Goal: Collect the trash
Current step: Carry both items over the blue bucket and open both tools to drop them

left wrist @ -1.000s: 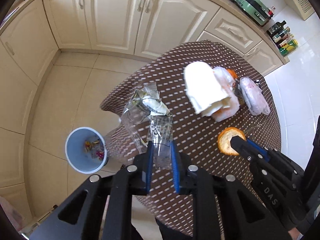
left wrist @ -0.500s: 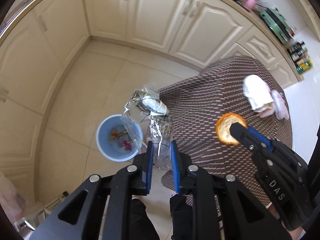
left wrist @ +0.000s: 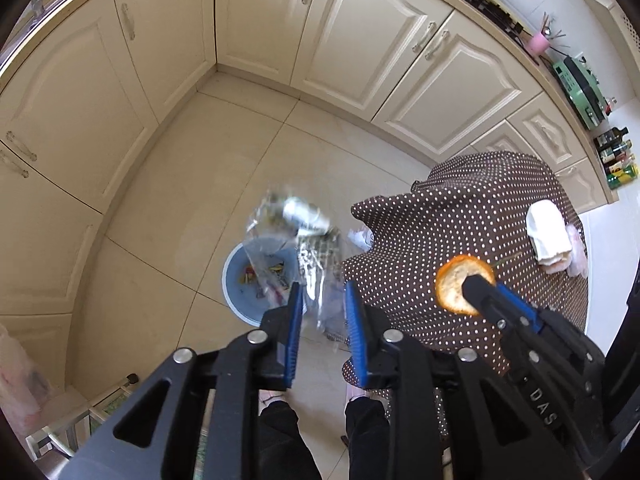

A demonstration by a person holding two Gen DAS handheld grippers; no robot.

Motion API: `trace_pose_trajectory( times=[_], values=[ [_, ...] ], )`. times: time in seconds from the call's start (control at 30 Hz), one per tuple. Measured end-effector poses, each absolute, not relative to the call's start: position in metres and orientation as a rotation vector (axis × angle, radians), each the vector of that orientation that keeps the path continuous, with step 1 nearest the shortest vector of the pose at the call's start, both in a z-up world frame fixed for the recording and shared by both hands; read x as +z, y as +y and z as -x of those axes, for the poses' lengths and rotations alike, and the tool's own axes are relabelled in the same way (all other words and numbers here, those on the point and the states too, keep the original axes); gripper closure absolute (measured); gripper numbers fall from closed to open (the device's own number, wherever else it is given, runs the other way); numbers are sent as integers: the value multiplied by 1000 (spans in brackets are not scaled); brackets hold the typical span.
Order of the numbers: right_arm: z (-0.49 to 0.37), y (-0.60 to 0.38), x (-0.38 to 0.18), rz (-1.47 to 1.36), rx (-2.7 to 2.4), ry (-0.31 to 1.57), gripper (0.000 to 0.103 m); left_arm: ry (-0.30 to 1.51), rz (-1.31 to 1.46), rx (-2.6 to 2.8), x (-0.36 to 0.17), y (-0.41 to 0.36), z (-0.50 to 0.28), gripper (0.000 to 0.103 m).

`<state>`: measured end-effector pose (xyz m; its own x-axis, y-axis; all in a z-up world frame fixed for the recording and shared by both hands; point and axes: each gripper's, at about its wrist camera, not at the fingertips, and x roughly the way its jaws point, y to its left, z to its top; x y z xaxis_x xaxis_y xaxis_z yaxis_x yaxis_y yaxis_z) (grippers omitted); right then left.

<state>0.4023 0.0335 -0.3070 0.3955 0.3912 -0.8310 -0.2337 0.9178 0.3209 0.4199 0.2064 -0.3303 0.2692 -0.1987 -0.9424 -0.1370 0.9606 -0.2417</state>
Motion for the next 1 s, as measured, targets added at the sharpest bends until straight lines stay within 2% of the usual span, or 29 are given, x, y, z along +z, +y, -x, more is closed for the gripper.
trace_pose_trajectory(
  times=[0.03,0.1,1.0],
  values=[
    [-403,34,-307,-161,397,1096,91,1303,304,-34,-331,208,-421,70],
    [-404,35,-307,-161,393,1097,91,1311,311,-26,-333,211,-423,63],
    [-412,84,-304,-107,489,1114,91,1308,333,40,-328,242,-408,63]
  ],
)
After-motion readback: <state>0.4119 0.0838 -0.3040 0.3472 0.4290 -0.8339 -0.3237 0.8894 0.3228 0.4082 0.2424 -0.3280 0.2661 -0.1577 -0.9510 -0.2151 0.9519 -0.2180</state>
